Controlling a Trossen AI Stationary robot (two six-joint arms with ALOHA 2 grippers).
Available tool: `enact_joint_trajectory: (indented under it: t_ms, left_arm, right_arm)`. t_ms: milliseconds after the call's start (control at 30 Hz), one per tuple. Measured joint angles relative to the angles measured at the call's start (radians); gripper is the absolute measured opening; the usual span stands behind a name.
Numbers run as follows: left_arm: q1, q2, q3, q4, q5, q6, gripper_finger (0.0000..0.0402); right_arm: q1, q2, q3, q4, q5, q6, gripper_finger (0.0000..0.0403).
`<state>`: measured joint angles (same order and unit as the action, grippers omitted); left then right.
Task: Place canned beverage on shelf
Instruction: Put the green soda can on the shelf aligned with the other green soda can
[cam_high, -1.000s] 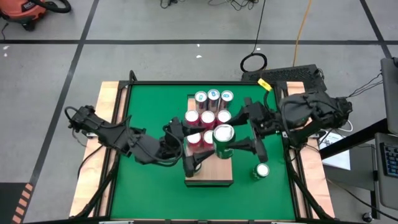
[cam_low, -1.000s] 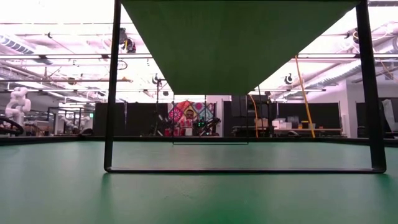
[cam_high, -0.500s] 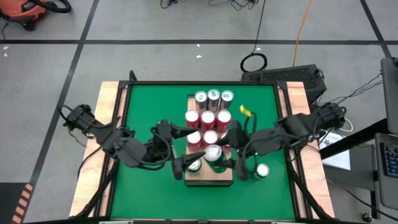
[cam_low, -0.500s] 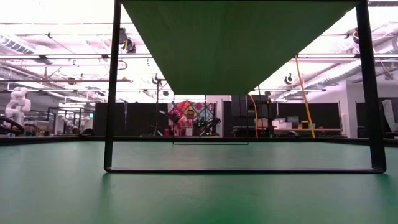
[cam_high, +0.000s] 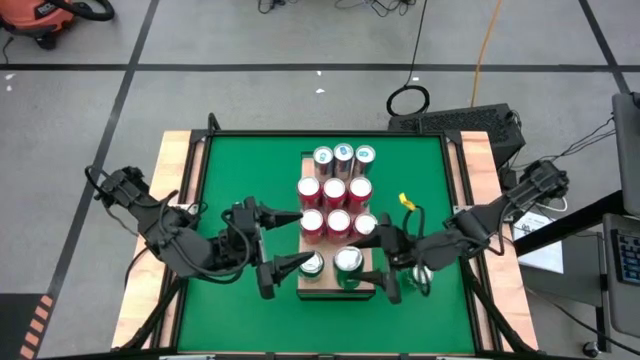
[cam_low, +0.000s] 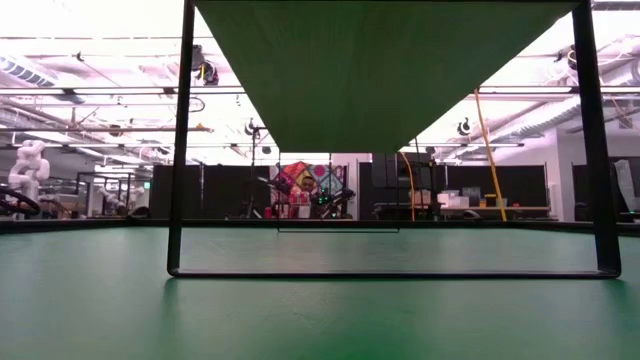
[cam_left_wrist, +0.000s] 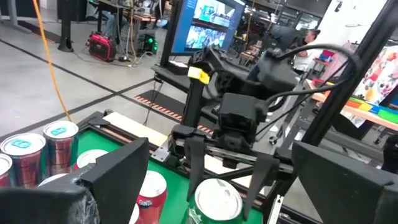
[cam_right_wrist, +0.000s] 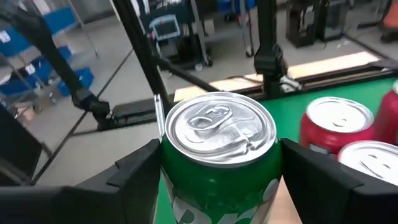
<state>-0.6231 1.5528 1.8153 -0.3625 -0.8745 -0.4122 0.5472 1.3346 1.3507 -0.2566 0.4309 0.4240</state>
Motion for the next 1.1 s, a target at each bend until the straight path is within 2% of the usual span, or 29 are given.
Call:
enact_joint_trajectory:
  t_ms: [233, 333, 1100]
  left_arm:
    - [0.001, 0.000, 0.000, -0.010, 0.000, 0.000, 0.0393]
    - [0.001, 0.000, -0.001, -0.020, 0.001, 0.000, 0.0393]
    - [0.001, 0.000, -0.001, -0.066, -0.001, -0.003, 0.0393]
  right_arm:
    - [0.006, -0.063, -0.247, 0.305, 0.043, -0.053, 0.0279]
    - [0.005, -0.060, -0.299, 0.362, 0.041, -0.050, 0.0279]
    - [-0.018, 0.004, -0.316, 0.355, 0.071, -0.069, 0.0283]
